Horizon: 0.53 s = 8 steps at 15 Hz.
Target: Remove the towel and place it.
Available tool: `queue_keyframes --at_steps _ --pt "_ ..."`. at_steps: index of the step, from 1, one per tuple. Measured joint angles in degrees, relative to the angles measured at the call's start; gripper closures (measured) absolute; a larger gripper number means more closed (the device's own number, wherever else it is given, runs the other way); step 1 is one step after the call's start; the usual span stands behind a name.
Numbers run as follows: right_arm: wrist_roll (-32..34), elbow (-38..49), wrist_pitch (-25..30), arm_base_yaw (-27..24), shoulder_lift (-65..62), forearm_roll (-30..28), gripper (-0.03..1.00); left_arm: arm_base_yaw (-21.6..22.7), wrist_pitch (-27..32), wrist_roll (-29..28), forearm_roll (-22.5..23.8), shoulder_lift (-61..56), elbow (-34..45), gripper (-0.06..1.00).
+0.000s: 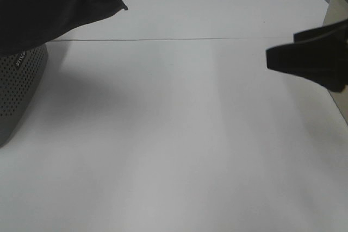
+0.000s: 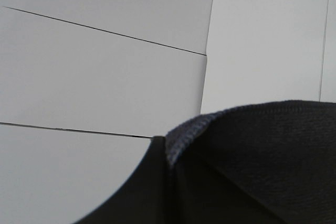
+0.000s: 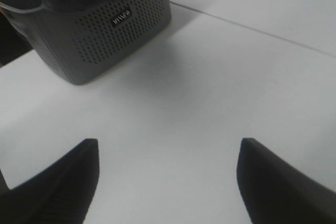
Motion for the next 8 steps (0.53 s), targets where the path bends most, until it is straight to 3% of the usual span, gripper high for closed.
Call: queue_keyframes --at_steps 2,4,8 --pt "-8.9 -4.3 4.3 0.0 7.0 6.7 0.26 0.0 0.0 1.5 -1.6 0.0 0.0 0.94" --pt "-15.0 -10.4 7.4 3.1 16.4 10.7 0.26 0.0 0.0 4.5 -4.5 0.0 0.0 0.94" --pt "-13.3 -24.6 8.3 15.1 32.3 10.8 0.26 -0.1 0.0 5.9 -6.6 0.0 0.0 0.94"
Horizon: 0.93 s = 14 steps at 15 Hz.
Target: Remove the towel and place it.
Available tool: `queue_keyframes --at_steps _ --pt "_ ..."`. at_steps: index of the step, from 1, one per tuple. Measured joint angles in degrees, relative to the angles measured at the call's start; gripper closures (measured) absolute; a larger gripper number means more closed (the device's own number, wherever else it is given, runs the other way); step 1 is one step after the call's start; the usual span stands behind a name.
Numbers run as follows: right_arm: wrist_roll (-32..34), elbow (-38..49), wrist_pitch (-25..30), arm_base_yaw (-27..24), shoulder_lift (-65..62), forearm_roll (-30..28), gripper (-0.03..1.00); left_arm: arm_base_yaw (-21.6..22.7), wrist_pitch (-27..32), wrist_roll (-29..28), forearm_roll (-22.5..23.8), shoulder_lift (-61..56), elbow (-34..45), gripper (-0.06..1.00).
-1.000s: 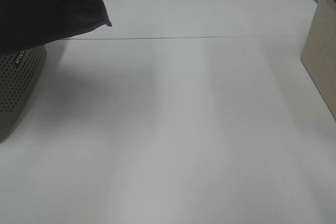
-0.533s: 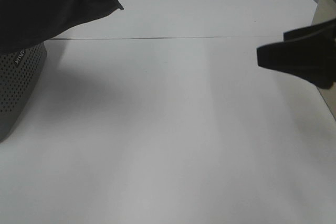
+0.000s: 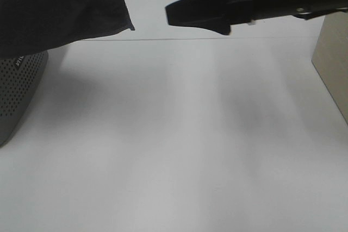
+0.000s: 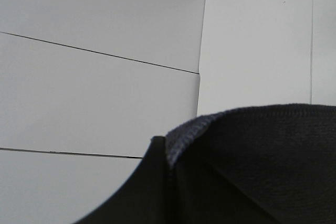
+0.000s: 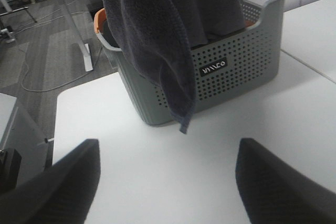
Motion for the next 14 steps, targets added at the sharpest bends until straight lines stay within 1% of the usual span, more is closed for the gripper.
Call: queue_keyframes --at_steps 3,5,6,8,11,12,13,14 --pt "6.7 -10.9 0.1 4.4 8.1 -5.2 0.26 0.0 0.0 0.0 0.0 0.0 0.0 0.94" --pt "8.4 -14.7 0.0 6.5 10.6 -6.0 0.26 0.0 0.0 0.0 -0.4 0.0 0.0 0.94" --pt "9.7 -19.3 0.1 8.7 13.4 -5.8 0.26 0.0 0.0 0.0 -2.1 0.0 0.0 0.94" --pt "11.2 -21.8 0.0 10.5 15.0 -5.7 0.26 0.0 0.0 0.0 -3.5 0.1 0.0 0.94" --pt "11.3 -22.2 0.2 13.5 15.6 -6.1 0.27 0.0 -0.1 0.0 -4.0 0.7 0.0 0.94" --pt "11.6 -22.2 0.4 13.8 15.6 -6.2 0.29 0.0 -0.1 0.0 -4.1 1.0 0.0 0.94" --pt "11.7 -22.2 0.4 13.9 15.6 -6.3 0.36 0.0 -0.1 0.0 -4.1 1.3 0.0 0.94" --pt "12.3 -22.2 0.3 13.9 15.6 -6.7 0.47 0.0 0.0 0.0 -4.1 1.5 0.0 0.94"
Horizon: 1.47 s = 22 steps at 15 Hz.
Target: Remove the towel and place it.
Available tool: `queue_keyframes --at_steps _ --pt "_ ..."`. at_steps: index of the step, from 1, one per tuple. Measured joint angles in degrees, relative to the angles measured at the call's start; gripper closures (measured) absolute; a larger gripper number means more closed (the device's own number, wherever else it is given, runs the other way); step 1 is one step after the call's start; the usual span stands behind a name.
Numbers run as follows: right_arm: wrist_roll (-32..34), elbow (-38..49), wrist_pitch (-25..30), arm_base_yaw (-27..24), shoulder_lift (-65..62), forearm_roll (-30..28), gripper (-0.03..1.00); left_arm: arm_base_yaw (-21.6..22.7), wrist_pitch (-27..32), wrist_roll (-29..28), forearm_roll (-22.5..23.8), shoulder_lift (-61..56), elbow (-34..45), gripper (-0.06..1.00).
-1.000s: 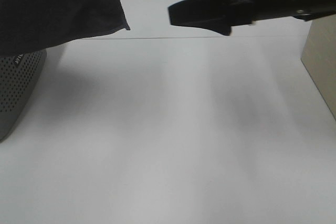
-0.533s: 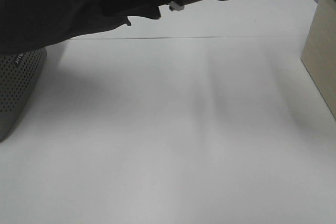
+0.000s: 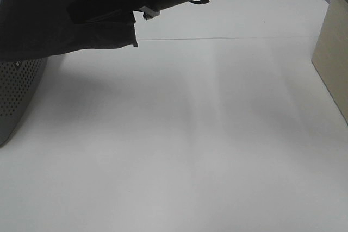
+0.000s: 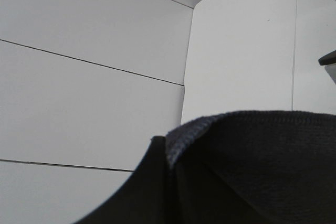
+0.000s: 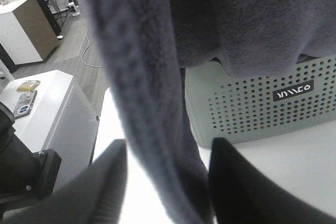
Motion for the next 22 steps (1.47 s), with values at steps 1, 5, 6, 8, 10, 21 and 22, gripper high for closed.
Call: queue_keyframes --at_steps 1,5,6,8,10,21,22 --pt "0.4 0.0 -0.2 0.0 0.0 -0.6 0.61 0.0 0.2 0.0 -0.1 0.2 0.0 0.94" --pt "1.7 0.0 -0.3 -0.3 0.0 -3.4 0.96 0.0 1.7 0.0 1.8 0.3 0.0 0.94" --pt "3.0 0.0 -0.3 -1.2 0.0 -4.1 0.96 0.0 1.7 0.0 2.5 0.3 0.0 0.94" --pt "7.6 0.0 -1.1 -1.7 0.0 -4.6 0.96 0.0 1.7 0.0 2.5 0.3 0.0 0.94" --pt "12.9 0.0 -1.7 -1.7 0.0 -6.5 0.96 0.0 1.7 -1.0 2.5 0.7 0.0 0.94" --pt "67.6 -34.6 10.4 -1.7 -4.1 -74.0 0.96 0.0 -20.2 -7.4 4.1 8.7 0.0 0.94" --pt "68.1 -36.0 10.8 -1.7 -4.1 -76.2 0.96 0.0 -22.3 -7.8 4.1 9.2 0.0 0.94"
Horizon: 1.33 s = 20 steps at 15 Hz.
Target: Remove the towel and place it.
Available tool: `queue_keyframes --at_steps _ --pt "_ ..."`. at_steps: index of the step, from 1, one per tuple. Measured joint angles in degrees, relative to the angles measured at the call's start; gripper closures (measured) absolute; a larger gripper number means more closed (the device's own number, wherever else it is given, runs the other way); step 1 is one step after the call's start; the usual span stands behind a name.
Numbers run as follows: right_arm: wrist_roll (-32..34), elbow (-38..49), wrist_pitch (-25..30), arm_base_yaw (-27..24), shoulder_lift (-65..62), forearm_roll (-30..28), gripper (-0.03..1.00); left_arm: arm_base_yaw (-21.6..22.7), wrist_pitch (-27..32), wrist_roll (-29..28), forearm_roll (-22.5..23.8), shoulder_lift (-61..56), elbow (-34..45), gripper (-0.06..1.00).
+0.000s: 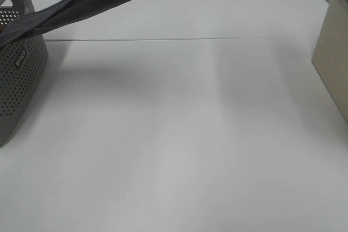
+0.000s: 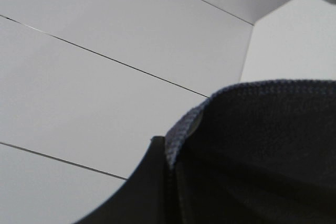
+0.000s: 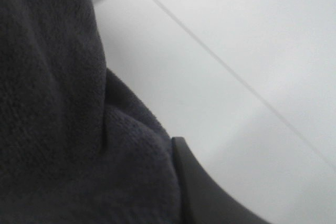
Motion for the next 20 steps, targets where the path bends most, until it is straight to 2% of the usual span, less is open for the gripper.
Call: queue_keyframes --at_steps 1,2,5,7,9,12,15,17,20 --pt "0.3 -2.9 0.2 0.0 -0.1 -4.5 0.96 0.0 -4.0 -0.9 0.0 0.8 0.0 0.94" --pt "0.4 -7.2 -0.9 0.0 -0.1 -12.3 0.96 0.0 -12.5 -2.3 0.0 2.2 0.0 0.94" --pt "0.4 -9.5 -7.1 0.0 -0.1 -18.6 0.96 2.2 -23.0 -3.2 -0.9 3.8 0.0 0.94" --pt "0.4 -9.7 -10.8 0.0 0.0 -20.5 0.96 4.1 -26.0 -4.6 -2.6 4.4 0.0 0.94" --pt "0.4 -9.7 -17.8 0.0 0.1 -21.1 0.96 5.7 -28.6 -6.9 -3.6 5.6 0.0 0.94" --pt "0.4 -9.7 -26.9 0.0 0.8 -21.4 0.96 5.9 -31.3 -7.0 -3.5 8.3 0.0 0.94" --pt "0.5 -9.7 -30.8 0.0 3.3 -24.2 0.96 6.9 -39.6 -7.3 -3.4 10.4 0.0 0.94" --pt "3.1 -9.7 -34.5 0.0 5.6 -27.8 0.96 10.0 -43.8 -11.1 -3.4 12.2 0.0 0.94" --pt "6.4 -9.7 -41.9 0.0 9.1 -30.5 0.96 12.3 -46.9 -17.0 -2.5 15.2 0.0 0.94"
